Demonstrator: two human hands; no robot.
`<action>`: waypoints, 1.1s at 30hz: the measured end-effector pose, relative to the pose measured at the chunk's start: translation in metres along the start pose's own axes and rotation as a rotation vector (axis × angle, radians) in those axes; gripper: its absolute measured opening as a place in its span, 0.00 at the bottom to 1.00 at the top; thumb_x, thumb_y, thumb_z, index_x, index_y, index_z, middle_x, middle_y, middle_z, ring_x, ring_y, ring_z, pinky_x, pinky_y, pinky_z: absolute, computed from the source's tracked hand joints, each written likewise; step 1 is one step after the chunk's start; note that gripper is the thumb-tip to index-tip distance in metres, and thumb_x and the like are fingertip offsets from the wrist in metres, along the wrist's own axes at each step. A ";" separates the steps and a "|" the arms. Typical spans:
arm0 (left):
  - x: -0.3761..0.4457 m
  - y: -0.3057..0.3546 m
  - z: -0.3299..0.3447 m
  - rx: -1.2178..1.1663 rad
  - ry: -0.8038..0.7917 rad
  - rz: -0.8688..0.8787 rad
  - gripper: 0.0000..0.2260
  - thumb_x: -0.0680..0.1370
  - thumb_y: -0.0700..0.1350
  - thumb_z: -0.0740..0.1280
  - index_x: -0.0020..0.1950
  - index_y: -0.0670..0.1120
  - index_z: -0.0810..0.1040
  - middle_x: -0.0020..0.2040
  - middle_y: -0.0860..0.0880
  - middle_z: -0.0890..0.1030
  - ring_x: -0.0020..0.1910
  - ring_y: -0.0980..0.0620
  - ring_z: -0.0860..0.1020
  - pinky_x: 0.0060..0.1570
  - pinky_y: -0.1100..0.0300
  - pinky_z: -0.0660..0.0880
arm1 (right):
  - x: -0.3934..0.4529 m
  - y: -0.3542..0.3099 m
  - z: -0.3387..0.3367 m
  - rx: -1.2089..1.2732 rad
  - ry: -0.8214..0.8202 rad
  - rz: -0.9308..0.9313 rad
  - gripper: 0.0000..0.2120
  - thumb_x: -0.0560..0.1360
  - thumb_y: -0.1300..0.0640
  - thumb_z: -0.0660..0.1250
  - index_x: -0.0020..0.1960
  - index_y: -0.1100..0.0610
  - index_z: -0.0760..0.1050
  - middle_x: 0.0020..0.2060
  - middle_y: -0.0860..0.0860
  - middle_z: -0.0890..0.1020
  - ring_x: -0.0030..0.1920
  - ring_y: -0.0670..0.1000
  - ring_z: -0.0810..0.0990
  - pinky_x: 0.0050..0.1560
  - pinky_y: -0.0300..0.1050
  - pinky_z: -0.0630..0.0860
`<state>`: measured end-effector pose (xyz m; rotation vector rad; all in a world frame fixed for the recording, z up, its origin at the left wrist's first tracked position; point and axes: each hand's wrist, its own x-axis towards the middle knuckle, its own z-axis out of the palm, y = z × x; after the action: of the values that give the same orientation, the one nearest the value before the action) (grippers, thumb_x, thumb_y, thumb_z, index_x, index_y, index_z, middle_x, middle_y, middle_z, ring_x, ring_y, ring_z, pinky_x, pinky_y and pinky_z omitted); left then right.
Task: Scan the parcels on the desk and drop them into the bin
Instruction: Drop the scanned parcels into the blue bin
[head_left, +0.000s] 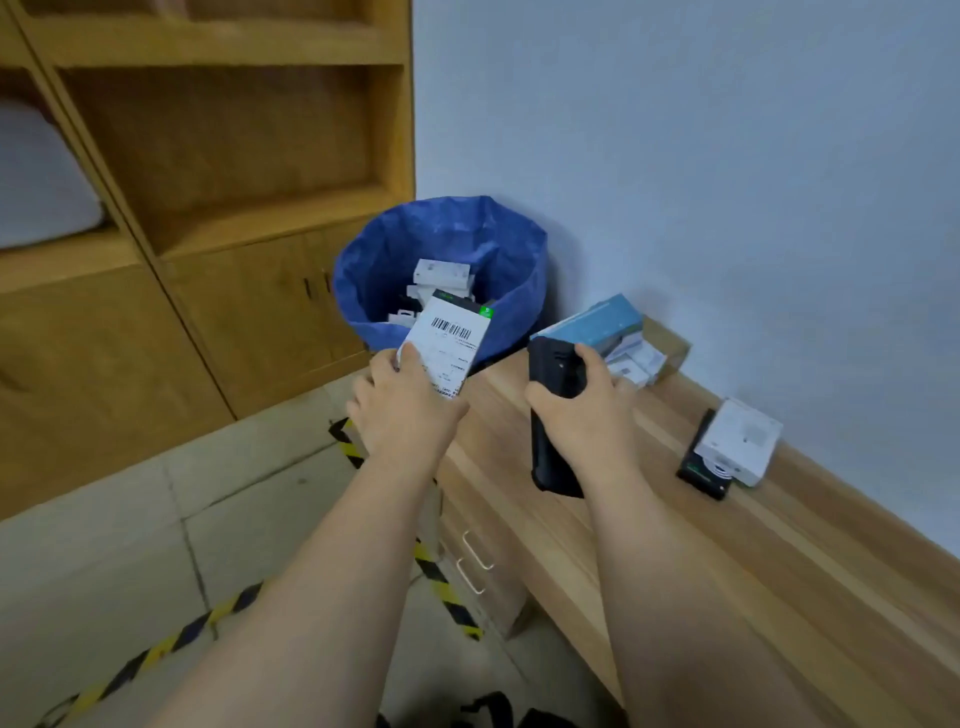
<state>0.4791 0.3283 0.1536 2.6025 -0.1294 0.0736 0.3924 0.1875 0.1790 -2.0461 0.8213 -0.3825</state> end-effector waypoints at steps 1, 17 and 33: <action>0.009 -0.016 -0.010 0.001 0.019 -0.017 0.35 0.71 0.57 0.72 0.74 0.49 0.62 0.72 0.47 0.64 0.67 0.39 0.64 0.64 0.47 0.62 | 0.003 -0.012 0.018 0.002 -0.002 -0.015 0.35 0.72 0.44 0.69 0.76 0.41 0.61 0.66 0.53 0.65 0.62 0.57 0.73 0.54 0.46 0.67; 0.162 -0.239 -0.143 0.048 0.253 -0.263 0.38 0.73 0.55 0.72 0.78 0.50 0.59 0.75 0.47 0.61 0.70 0.41 0.61 0.66 0.47 0.61 | 0.018 -0.184 0.304 0.054 -0.147 -0.269 0.36 0.73 0.43 0.70 0.77 0.42 0.59 0.68 0.51 0.63 0.63 0.54 0.73 0.54 0.45 0.68; 0.422 -0.238 -0.090 0.117 0.134 -0.160 0.37 0.74 0.57 0.71 0.78 0.51 0.58 0.75 0.47 0.60 0.71 0.42 0.60 0.67 0.46 0.61 | 0.235 -0.227 0.443 0.053 -0.094 -0.181 0.37 0.72 0.43 0.71 0.77 0.42 0.60 0.67 0.51 0.64 0.60 0.54 0.74 0.53 0.46 0.69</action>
<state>0.9219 0.5453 0.1433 2.7043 0.1350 0.2037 0.8981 0.3925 0.1036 -2.0781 0.5660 -0.4006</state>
